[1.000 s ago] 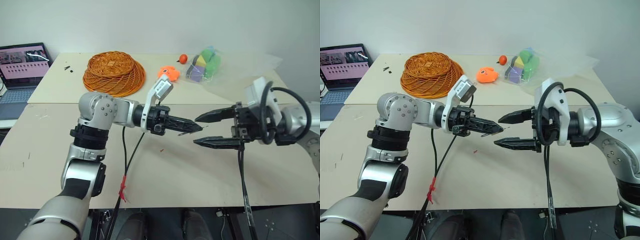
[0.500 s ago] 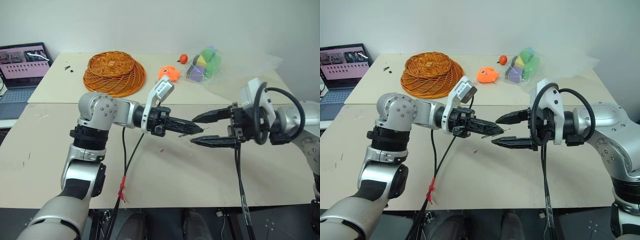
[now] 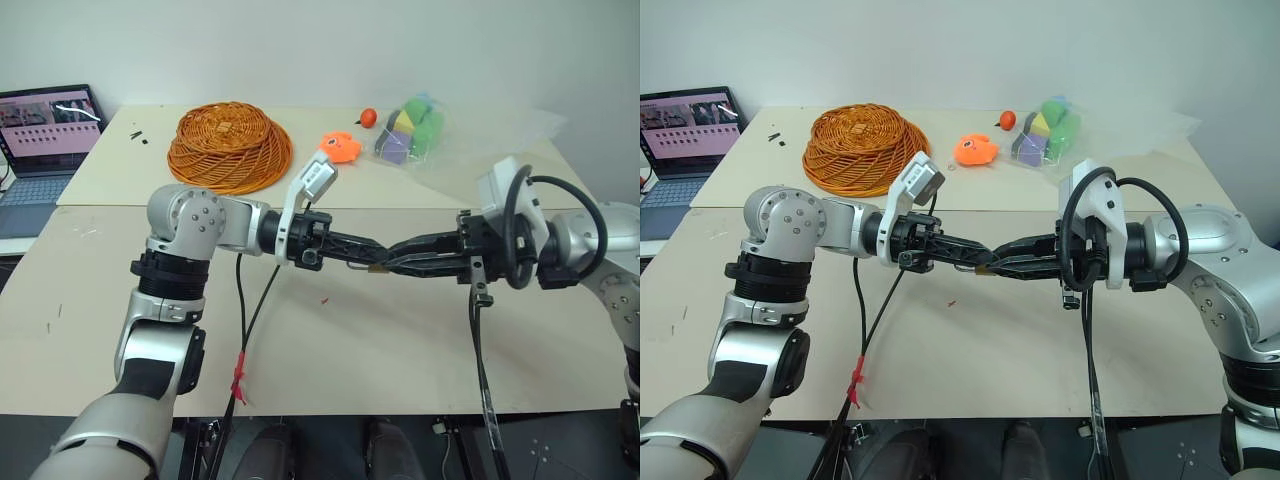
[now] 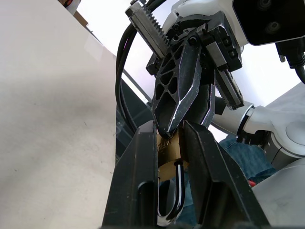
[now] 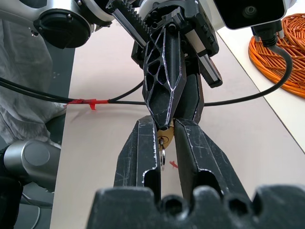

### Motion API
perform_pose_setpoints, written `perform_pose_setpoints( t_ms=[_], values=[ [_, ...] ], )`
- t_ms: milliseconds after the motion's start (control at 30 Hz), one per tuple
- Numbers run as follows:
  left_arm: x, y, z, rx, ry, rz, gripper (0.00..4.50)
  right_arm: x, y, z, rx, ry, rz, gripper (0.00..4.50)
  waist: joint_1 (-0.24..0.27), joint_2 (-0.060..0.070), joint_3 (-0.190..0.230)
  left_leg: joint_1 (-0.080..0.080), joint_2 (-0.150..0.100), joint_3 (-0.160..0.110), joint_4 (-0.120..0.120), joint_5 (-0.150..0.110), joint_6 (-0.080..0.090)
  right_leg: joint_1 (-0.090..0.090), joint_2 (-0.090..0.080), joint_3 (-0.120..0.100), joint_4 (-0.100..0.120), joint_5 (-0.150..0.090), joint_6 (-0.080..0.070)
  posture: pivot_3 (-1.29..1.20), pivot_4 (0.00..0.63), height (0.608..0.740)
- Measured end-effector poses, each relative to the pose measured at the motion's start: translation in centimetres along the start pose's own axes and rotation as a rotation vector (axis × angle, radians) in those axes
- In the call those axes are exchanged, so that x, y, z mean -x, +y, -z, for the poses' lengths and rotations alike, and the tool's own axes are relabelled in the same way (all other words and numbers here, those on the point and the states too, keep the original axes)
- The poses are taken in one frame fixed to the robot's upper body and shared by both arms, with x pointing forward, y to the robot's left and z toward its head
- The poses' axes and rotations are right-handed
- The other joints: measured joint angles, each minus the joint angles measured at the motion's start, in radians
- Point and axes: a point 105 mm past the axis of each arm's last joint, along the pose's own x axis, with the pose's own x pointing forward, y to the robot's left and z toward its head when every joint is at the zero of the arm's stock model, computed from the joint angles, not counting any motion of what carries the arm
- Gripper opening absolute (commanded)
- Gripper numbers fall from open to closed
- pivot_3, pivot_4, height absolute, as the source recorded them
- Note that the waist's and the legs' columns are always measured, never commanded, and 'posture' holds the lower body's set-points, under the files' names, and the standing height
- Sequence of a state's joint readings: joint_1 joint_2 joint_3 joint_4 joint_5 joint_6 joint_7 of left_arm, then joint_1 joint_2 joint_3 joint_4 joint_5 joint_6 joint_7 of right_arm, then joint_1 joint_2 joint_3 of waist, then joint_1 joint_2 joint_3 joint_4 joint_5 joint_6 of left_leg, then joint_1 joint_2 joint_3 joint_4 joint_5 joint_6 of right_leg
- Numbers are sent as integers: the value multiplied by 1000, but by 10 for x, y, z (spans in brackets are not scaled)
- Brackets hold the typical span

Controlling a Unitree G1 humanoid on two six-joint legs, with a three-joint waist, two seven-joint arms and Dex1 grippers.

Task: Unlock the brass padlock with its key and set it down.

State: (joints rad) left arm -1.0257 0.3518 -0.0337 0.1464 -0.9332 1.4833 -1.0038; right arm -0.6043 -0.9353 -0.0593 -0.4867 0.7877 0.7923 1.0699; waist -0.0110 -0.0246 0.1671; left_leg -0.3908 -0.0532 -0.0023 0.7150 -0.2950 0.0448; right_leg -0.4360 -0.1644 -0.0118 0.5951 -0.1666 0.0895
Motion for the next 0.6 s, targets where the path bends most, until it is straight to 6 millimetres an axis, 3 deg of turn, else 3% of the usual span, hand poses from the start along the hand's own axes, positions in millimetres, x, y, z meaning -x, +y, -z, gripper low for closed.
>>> perform_pose_setpoints(
  t_ms=[533,600],
  values=[
    [0,1,-1,-2,-8,-7,855,1,-2,1,10,9,15,101,0,0,0,0,0,0,0,0,0,0,0,0,0,0,0,0,150,739],
    [0,1,-1,-3,-11,-9,1419,1,-2,1,10,10,16,101,0,0,0,0,0,0,0,0,0,0,0,0,0,0,0,0,150,739]
  ],
)
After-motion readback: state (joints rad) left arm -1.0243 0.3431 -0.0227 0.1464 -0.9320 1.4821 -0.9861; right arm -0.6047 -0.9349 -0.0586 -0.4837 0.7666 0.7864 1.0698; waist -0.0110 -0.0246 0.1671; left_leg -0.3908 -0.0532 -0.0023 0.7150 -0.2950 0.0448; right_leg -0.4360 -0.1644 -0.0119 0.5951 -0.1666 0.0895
